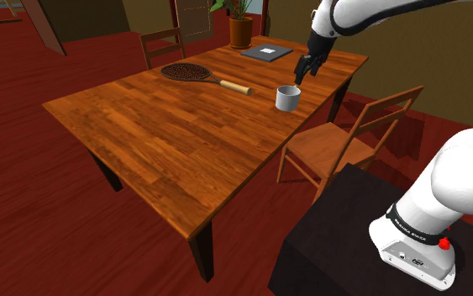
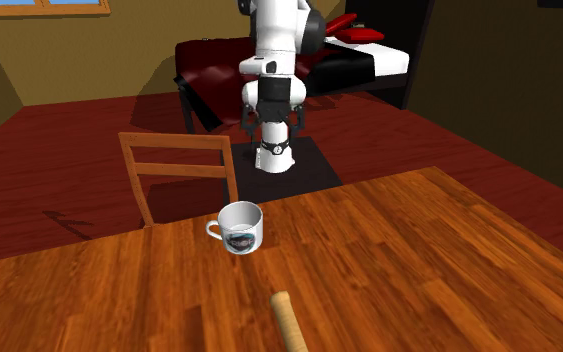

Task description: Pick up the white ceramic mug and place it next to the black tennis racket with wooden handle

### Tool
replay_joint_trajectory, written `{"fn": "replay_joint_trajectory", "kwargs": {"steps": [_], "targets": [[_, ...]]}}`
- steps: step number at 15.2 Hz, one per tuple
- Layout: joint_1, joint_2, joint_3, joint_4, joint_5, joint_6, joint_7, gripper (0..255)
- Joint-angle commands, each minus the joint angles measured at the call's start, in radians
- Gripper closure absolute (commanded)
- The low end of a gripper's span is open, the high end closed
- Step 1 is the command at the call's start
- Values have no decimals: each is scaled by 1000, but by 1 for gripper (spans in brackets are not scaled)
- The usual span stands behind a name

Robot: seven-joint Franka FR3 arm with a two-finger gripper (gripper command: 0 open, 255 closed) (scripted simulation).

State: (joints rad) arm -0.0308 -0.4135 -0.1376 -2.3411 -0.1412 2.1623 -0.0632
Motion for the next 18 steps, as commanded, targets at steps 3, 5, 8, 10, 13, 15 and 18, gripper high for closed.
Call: {"fn": "replay_joint_trajectory", "kwargs": {"steps": [3,5,8,10,13,15,18], "targets": [[1,146,-34,47,20,109,-38,0],[3,220,-49,74,36,157,-60,0],[3,333,-67,126,70,222,-98,0],[1,410,-76,168,99,258,-126,0],[-2,441,-76,170,110,287,-134,0],[-3,462,-76,167,116,310,-139,0],[-5,501,-76,165,129,351,-147,0]]}}
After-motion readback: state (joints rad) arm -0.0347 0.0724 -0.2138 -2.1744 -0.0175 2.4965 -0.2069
